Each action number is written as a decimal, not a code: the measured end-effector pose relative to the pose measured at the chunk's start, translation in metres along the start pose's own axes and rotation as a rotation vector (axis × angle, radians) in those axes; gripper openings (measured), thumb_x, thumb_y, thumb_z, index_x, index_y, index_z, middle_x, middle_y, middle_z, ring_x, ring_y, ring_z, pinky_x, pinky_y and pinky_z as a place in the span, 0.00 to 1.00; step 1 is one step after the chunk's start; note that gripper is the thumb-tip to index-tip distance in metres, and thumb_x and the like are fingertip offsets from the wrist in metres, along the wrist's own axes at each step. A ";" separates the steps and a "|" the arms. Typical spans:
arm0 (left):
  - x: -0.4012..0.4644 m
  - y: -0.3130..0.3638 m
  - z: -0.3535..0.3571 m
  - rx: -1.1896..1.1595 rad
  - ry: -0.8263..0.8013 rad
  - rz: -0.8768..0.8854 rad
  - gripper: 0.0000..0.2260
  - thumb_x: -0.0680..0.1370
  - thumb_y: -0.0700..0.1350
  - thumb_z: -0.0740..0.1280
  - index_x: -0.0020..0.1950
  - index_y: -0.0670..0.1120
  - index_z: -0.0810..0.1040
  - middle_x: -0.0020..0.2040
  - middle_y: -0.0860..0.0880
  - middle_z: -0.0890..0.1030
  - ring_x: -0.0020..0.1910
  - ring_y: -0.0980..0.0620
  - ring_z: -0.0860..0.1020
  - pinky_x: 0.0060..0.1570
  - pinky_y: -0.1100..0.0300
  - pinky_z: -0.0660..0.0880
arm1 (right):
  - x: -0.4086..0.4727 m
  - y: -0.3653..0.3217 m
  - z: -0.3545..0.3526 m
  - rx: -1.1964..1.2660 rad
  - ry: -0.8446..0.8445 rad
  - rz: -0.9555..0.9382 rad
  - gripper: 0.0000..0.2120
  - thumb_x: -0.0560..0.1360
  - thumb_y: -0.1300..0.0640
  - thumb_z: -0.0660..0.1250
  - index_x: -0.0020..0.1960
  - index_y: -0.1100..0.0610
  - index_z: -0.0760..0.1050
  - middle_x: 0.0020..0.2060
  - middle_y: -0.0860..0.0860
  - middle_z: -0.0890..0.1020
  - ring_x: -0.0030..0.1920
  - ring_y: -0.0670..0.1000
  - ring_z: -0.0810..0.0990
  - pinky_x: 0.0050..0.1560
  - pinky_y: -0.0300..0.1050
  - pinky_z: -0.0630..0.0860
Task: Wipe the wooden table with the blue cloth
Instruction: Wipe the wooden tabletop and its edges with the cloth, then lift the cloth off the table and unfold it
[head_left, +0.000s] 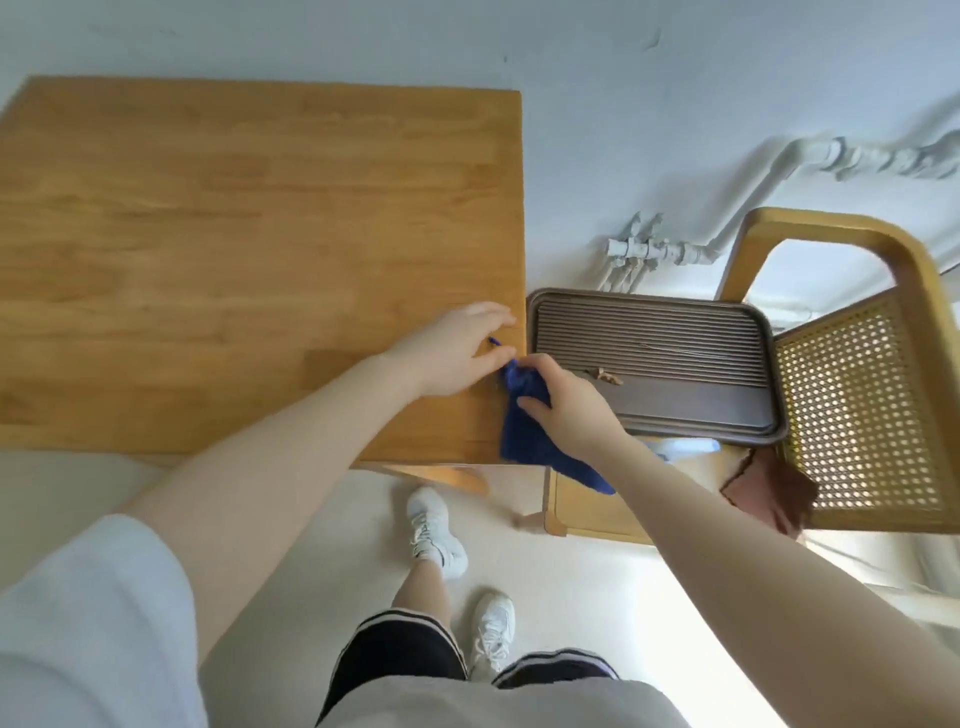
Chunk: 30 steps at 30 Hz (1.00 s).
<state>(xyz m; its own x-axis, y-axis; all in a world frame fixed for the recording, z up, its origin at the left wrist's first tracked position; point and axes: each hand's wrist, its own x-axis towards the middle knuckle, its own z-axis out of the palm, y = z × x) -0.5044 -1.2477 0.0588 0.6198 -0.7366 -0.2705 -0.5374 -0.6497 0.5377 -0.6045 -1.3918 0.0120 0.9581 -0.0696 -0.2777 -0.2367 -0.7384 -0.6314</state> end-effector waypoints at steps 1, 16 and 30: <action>-0.011 0.008 0.000 -0.087 0.018 0.015 0.20 0.80 0.48 0.59 0.71 0.45 0.66 0.72 0.48 0.66 0.70 0.50 0.64 0.70 0.56 0.61 | -0.002 -0.009 -0.010 0.040 0.046 -0.014 0.19 0.77 0.58 0.62 0.66 0.53 0.65 0.56 0.55 0.78 0.55 0.58 0.76 0.48 0.49 0.71; -0.178 -0.070 -0.069 -0.828 0.516 -0.336 0.11 0.76 0.41 0.67 0.58 0.49 0.74 0.57 0.41 0.79 0.56 0.42 0.77 0.58 0.45 0.74 | 0.023 -0.214 0.001 0.588 -0.502 -0.170 0.25 0.67 0.66 0.58 0.62 0.51 0.66 0.58 0.54 0.76 0.59 0.58 0.75 0.56 0.54 0.74; -0.391 -0.311 -0.186 -0.820 0.878 -0.415 0.08 0.78 0.39 0.64 0.56 0.48 0.74 0.49 0.50 0.80 0.45 0.58 0.78 0.43 0.64 0.75 | 0.132 -0.498 0.186 -0.198 -0.143 -0.742 0.03 0.74 0.56 0.66 0.47 0.56 0.74 0.43 0.51 0.77 0.42 0.51 0.74 0.39 0.40 0.68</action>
<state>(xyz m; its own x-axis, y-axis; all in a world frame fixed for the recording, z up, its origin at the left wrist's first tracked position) -0.4736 -0.7227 0.1460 0.9937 0.0695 -0.0877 0.1031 -0.2629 0.9593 -0.3902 -0.9090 0.1551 0.8211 0.5668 0.0673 0.5041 -0.6649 -0.5511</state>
